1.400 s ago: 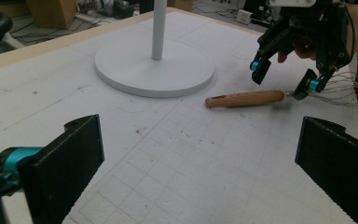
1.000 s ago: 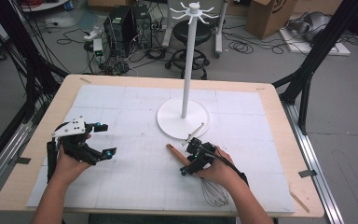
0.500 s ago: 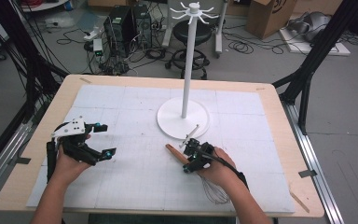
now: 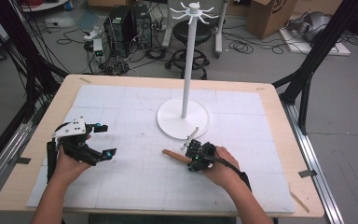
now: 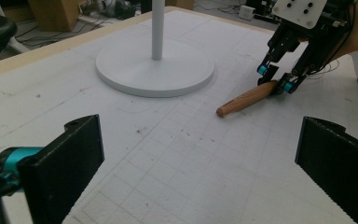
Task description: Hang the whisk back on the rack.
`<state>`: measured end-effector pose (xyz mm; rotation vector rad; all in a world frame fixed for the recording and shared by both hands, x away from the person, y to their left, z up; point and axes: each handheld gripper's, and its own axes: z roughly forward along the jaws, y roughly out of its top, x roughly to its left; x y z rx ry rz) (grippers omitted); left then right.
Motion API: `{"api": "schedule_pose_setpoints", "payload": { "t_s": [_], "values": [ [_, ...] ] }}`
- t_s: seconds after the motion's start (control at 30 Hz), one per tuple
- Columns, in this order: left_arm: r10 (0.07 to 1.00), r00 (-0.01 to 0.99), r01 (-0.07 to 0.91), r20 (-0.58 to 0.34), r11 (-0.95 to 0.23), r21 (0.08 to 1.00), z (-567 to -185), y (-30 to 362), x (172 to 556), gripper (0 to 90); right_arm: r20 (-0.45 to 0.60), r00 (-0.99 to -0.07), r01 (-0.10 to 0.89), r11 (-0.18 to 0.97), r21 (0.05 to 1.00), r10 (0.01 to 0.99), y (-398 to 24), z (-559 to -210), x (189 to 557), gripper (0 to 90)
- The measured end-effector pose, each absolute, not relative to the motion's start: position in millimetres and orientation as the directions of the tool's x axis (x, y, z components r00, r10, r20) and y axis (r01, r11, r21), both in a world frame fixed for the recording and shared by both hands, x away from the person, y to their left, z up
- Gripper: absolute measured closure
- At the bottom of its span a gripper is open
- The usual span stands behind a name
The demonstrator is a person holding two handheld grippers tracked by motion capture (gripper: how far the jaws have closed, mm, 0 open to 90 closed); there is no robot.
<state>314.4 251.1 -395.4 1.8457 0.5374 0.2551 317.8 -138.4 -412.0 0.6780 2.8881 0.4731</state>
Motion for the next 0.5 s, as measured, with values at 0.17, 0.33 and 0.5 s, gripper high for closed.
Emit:
{"api": "schedule_pose_setpoints", "payload": {
  "t_s": [0.17,0.33,0.5],
  "values": [
    [0.481,0.873,0.233,-0.085,-0.256,0.938,-395,252,315,1.7,-0.023,-0.885,0.414,0.808,0.420,0.465,-148,-400,318,72.0],
    [0.481,0.872,0.234,-0.088,-0.253,0.939,-395,251,315,1.7,-0.019,-0.881,0.393,0.753,0.528,0.473,-163,-378,320,72.0],
    [0.481,0.872,0.235,-0.089,-0.253,0.939,-395,252,315,1.7,-0.007,-0.867,0.375,0.662,0.649,0.498,-184,-351,321,72.0]
  ]
}}
